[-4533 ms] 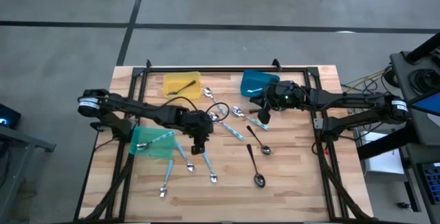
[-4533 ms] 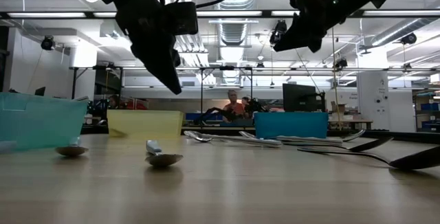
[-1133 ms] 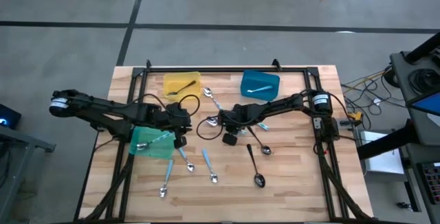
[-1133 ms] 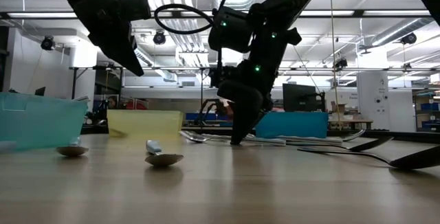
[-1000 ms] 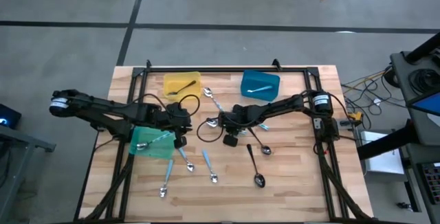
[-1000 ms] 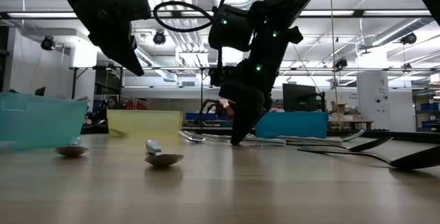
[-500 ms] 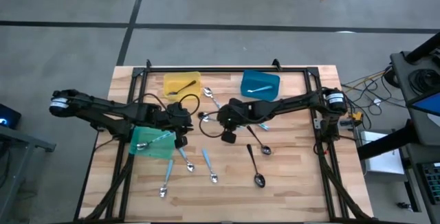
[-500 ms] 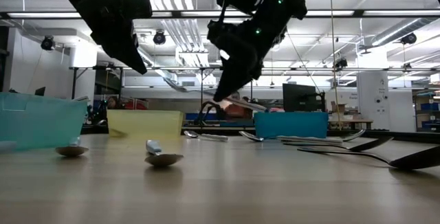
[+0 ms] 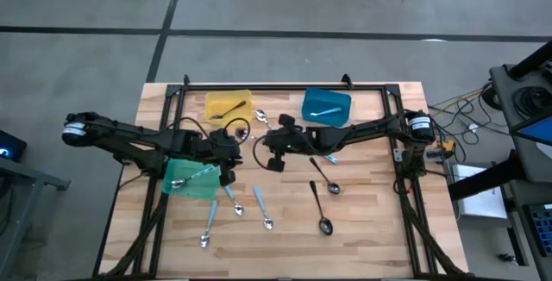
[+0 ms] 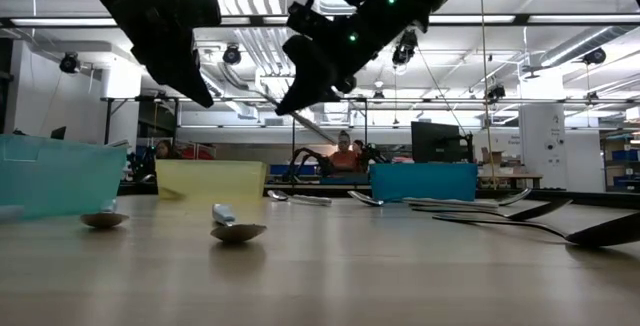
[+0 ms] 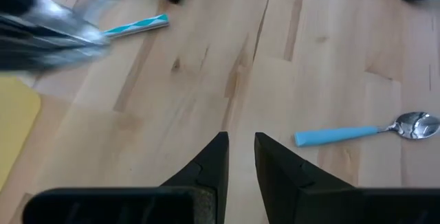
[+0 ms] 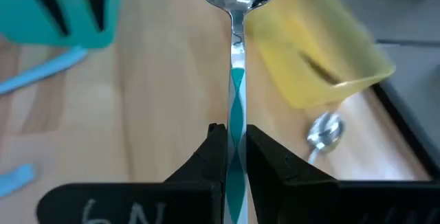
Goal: Sort silverware by color (type)
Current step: Put the blue patterned spoon into the green bin
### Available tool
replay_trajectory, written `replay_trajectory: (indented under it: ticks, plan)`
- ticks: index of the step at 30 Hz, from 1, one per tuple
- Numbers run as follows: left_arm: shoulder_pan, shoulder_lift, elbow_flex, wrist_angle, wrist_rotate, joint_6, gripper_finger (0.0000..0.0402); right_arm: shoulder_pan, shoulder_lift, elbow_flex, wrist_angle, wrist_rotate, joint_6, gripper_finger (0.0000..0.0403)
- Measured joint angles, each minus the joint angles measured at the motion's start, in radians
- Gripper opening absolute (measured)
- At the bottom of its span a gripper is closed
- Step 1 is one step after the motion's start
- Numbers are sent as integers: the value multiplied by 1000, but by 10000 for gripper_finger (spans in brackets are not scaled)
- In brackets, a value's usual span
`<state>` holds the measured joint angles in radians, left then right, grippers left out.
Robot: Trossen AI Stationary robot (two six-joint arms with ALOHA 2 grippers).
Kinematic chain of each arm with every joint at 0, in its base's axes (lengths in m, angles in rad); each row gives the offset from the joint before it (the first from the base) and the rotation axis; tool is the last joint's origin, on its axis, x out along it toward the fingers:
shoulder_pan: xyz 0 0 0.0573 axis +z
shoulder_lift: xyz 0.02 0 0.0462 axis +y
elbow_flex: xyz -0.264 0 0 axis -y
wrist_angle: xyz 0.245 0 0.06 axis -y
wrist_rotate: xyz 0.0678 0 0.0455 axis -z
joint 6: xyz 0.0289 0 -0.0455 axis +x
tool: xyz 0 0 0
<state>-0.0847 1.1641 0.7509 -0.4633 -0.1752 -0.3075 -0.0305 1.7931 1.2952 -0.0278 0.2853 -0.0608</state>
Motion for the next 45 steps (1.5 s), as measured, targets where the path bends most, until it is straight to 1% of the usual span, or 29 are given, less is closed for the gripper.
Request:
replay_trajectory:
  ticks: [4, 8, 14, 21, 24, 26, 29, 32, 34, 37, 41, 45]
  plan:
    - [-33, -6, 0, -2, 1, -1, 52, 7, 0, -7, 83, 4, -35, 24]
    - [-67, -44, 7, -20, 1, -11, 52, 7, 0, -8, 120, 4, -33, 24]
    - [-113, -143, 29, -47, 1, -14, 52, 7, -1, 8, 106, 3, 7, 24]
    - [-122, -228, 78, -30, -4, 52, 52, 7, 5, 77, -49, -5, 43, 24]
    - [-122, -230, 90, 3, -55, 91, 52, 7, 6, 100, -114, -5, 43, 24]
    - [-121, -220, 95, 4, -76, 110, 52, 7, 6, 113, -174, -5, 58, 24]
    - [-121, -193, 100, 15, -99, 118, 52, 8, 8, 148, -309, -6, 98, 24]
    - [-121, -143, 100, 39, -151, 122, 56, 18, 15, 169, -428, -9, 139, 24]
    - [-120, -101, 100, 60, -165, 152, 62, 31, 20, 170, -479, -23, 143, 24]
    - [-117, -39, 100, 104, -178, 205, 77, 53, 23, 170, -512, -28, 156, 24]
    - [-99, 40, 104, 132, -236, 252, 109, 69, 23, 171, -549, -25, 177, 24]
    - [-85, 110, 105, 209, -238, 306, 141, 76, 23, 171, -560, -23, 200, 24]
